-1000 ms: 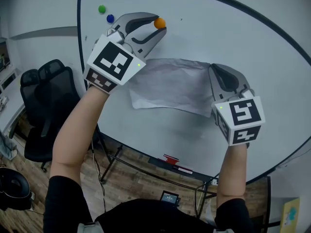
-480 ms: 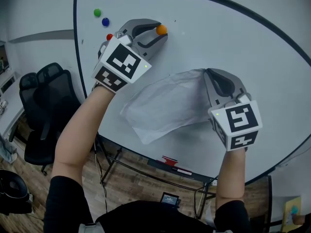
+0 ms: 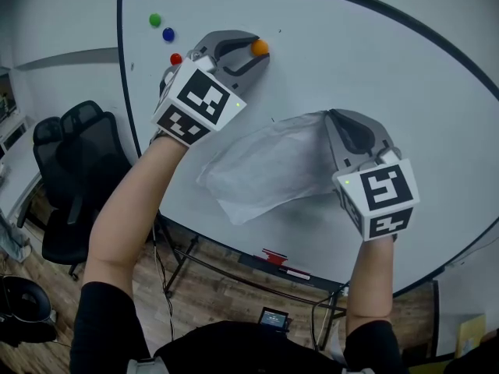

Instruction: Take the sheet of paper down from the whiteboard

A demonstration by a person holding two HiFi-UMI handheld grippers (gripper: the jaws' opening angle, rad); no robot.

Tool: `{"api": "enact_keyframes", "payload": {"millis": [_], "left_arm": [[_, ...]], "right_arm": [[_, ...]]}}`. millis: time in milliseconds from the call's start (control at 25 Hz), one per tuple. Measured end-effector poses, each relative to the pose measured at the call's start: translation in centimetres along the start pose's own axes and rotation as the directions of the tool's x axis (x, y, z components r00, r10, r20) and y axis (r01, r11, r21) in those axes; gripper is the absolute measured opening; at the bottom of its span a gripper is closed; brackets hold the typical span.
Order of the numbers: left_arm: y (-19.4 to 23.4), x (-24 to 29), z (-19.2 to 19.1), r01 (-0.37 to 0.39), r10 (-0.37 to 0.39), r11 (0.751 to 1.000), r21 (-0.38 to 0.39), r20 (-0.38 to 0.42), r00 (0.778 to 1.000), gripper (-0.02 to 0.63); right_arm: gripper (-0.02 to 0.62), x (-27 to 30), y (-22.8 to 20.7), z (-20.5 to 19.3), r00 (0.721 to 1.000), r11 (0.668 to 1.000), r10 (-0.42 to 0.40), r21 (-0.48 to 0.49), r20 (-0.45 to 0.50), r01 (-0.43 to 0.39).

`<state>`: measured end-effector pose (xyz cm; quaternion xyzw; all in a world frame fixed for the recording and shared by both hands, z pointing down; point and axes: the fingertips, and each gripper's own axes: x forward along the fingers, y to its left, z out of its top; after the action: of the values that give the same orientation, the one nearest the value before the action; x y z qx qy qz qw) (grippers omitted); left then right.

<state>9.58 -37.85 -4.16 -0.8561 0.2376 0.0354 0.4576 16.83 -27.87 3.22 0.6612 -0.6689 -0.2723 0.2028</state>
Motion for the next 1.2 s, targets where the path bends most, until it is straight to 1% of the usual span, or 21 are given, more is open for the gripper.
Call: {"api": "enact_keyframes", "payload": {"millis": [160,320,440,480,520,600,680,760,920,1040,1200], "left_arm": [[-0.3,-0.1,0.3,0.005,-0.005,1.000,0.005,0.011,1.000,0.133],[0.0,-1.1,0.3,-0.007,0.007,1.000,-0.010,0.035,0.999,0.143],[-0.4,-2.2,0.2,0.000,0.002,0.999,-0.040,0.054,0.999,0.140],[-0.7,-2.7,0.4,0.002,0.001,0.999,-0.051,0.067,0.998,0.131],[-1.0,-3.1,0.6,0.008,-0.003,0.998,-0.060,0.080,0.997,0.107],[-2.3,-4.0,1.0,0.042,-0.033,0.996,-0.084,0.098,0.995,0.061],[-3.8,-4.7,1.0,0.094,-0.083,0.990,-0.107,0.107,0.991,0.046],[-4.9,-5.4,1.2,0.131,-0.115,0.982,-0.134,0.119,0.986,0.015],[-7.1,-6.7,1.1,0.191,-0.165,0.961,-0.203,0.138,0.977,0.012],[-8.6,-8.1,0.3,0.213,-0.190,0.949,-0.233,0.119,0.975,0.012],[-11.5,-9.9,-0.6,0.247,-0.229,0.931,-0.270,0.095,0.969,0.012]], "right_arm": [[0.023,-0.2,0.1,-0.1,1.000,1.000,-0.001,0.008,0.000,0.000],[0.023,0.0,0.2,0.0,1.000,1.000,0.005,0.007,0.000,-0.005],[0.023,0.1,0.6,-0.3,1.000,1.000,0.014,0.013,-0.006,-0.014],[0.023,0.0,0.7,-0.4,1.000,1.000,0.016,0.015,-0.006,-0.016],[0.023,-0.2,0.8,-0.5,1.000,1.000,0.019,0.017,-0.003,-0.019],[0.023,-0.8,1.3,-0.8,1.000,0.999,0.025,0.023,0.001,-0.025],[0.023,-1.2,1.8,-0.9,0.999,0.999,0.036,0.030,0.008,-0.036],[0.023,-1.5,2.1,-1.0,0.999,0.998,0.043,0.037,0.019,-0.043],[0.023,-2.1,3.0,-1.9,0.999,0.998,0.049,0.049,0.021,-0.050],[0.023,-2.6,3.8,-3.0,0.998,0.996,0.062,0.061,0.013,-0.063],[0.023,-4.5,5.1,-4.7,0.994,0.986,0.108,0.127,0.027,-0.110]]}}
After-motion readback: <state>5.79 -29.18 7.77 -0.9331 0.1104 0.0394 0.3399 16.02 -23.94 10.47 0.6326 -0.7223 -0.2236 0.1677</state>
